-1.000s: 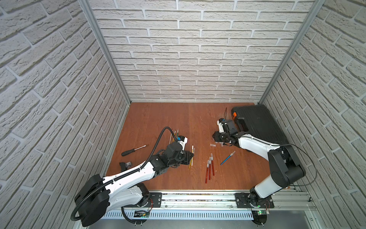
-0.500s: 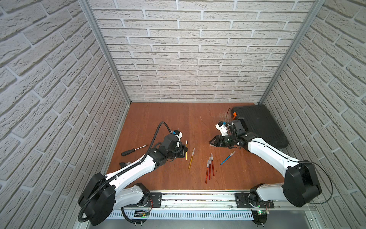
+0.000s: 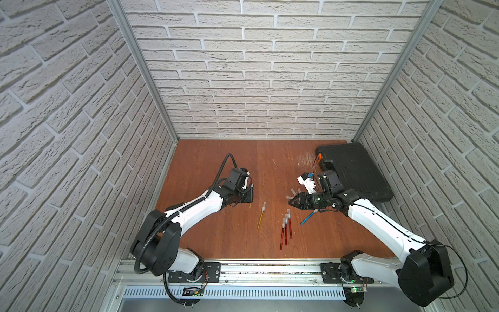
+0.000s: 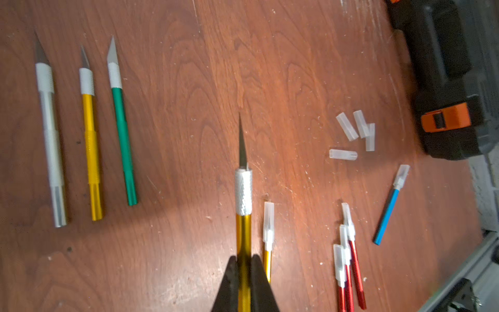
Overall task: Remove protective caps from carving knives
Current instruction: Place the carving knife at the center of the board.
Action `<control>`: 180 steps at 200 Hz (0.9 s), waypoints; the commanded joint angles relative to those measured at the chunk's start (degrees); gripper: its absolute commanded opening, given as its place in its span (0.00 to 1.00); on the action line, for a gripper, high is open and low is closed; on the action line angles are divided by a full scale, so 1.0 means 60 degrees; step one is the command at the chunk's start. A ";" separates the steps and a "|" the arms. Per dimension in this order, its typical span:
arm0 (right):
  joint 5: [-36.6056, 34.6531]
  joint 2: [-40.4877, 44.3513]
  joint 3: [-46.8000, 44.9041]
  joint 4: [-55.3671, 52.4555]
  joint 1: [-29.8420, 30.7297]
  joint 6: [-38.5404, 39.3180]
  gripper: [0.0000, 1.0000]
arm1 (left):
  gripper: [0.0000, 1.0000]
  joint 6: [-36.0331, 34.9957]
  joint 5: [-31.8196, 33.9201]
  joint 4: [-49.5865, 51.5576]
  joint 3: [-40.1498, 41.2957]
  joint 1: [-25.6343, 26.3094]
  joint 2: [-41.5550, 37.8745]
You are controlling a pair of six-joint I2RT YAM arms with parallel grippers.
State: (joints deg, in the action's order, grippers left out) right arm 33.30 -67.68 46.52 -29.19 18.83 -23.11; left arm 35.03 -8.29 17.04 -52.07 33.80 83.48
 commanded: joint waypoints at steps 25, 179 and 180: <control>0.0123 0.0546 -0.0062 -0.0186 -0.0059 0.0067 0.45 | 0.00 -0.0720 0.0567 0.0702 -0.1109 -0.0067 0.1281; -0.1287 0.1844 -0.0113 -0.0397 -0.0051 0.0059 0.49 | 0.00 -0.1175 0.2265 0.2404 -0.3834 -0.0338 0.4370; -0.1302 0.1860 -0.0117 -0.0388 -0.0049 0.0051 0.49 | 0.00 -0.1177 0.2263 0.2412 -0.3840 -0.0349 0.4383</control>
State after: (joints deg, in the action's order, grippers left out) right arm 28.82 -58.98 46.28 -32.27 18.79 -23.14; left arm 29.08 3.88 29.91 -73.06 32.53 108.51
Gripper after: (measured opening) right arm 0.485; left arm 0.095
